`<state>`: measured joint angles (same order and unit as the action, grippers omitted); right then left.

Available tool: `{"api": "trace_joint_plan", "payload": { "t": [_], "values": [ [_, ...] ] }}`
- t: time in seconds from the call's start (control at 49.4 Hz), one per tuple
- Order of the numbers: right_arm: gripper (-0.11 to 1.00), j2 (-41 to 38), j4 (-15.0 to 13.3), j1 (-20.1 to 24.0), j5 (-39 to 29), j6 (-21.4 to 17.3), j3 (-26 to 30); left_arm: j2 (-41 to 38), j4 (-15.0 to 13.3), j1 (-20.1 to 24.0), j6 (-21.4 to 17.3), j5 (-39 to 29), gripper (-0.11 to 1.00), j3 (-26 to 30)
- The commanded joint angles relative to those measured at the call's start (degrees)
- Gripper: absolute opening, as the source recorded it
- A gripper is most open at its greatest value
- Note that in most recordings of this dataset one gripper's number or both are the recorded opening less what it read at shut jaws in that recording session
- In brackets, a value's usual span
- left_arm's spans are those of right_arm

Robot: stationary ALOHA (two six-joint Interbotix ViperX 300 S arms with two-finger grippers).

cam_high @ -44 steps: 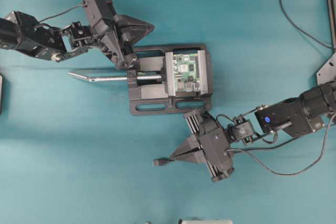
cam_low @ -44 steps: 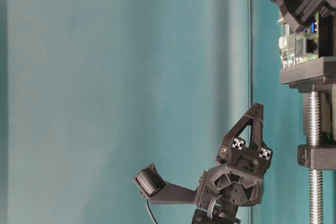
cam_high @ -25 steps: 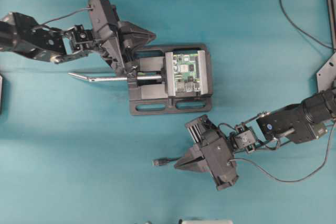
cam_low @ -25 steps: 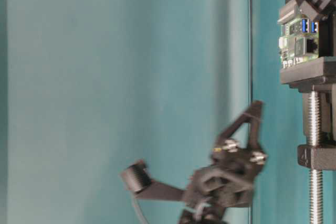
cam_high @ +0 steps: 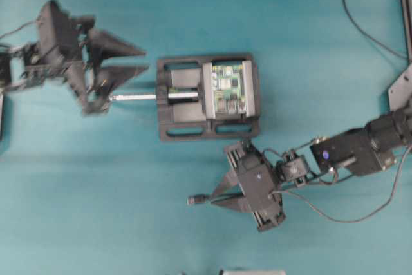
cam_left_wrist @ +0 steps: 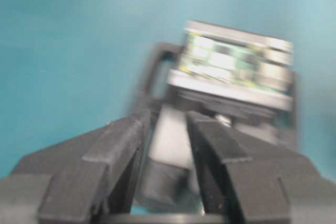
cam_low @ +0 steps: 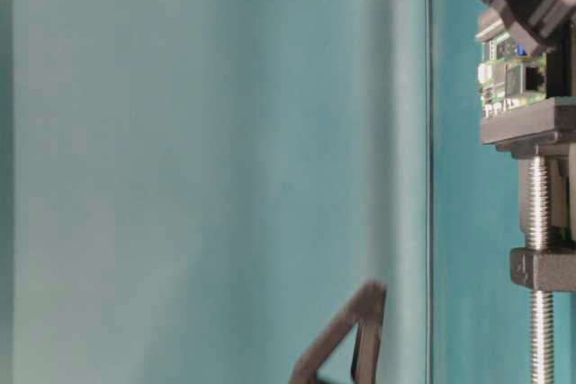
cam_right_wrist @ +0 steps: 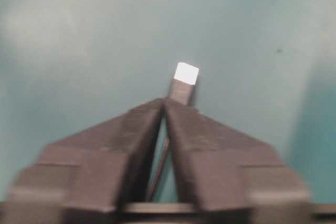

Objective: Insert the USB into the fixed PCB.

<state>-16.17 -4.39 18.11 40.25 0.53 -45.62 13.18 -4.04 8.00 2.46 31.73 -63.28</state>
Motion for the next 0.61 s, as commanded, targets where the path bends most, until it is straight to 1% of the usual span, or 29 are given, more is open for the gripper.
{"api": "trace_joint_plan", "payload": {
  "t": [0.0, 0.081, 0.122, 0.263, 0.385, 0.446, 0.587],
  "values": [
    [0.37, 0.3, 0.4, -0.1, -0.6, 0.0, 1.5, 5.3, 0.4, -1.4, -0.5, -0.9, 0.53, -2.1],
    [0.57, -0.4, 0.4, -0.1, -1.9, -0.2, 2.4, 9.3, 0.4, -2.0, -1.0, -2.2, 0.52, -4.6],
    [0.61, -0.5, 0.4, -0.1, -2.4, -0.2, 2.8, 11.6, 0.5, -2.1, -1.1, -3.2, 0.52, -6.0],
    [0.57, -1.4, 0.4, -0.1, -3.4, -0.2, 3.6, 21.1, 0.5, -2.5, -1.3, -8.2, 0.52, -10.9],
    [0.55, -2.0, 0.7, -0.2, -3.5, -0.3, 3.8, 31.6, 0.5, -2.8, -1.0, -15.2, 0.52, -14.7],
    [0.55, -2.2, 1.3, -0.2, -3.5, -0.4, 4.0, 36.8, 0.5, -2.9, -0.7, -19.1, 0.52, -15.9],
    [0.55, -2.2, 4.1, -0.2, -3.5, -0.4, 4.0, 47.6, 0.5, -2.9, -0.2, -27.4, 0.52, -17.4]
  ]
}}
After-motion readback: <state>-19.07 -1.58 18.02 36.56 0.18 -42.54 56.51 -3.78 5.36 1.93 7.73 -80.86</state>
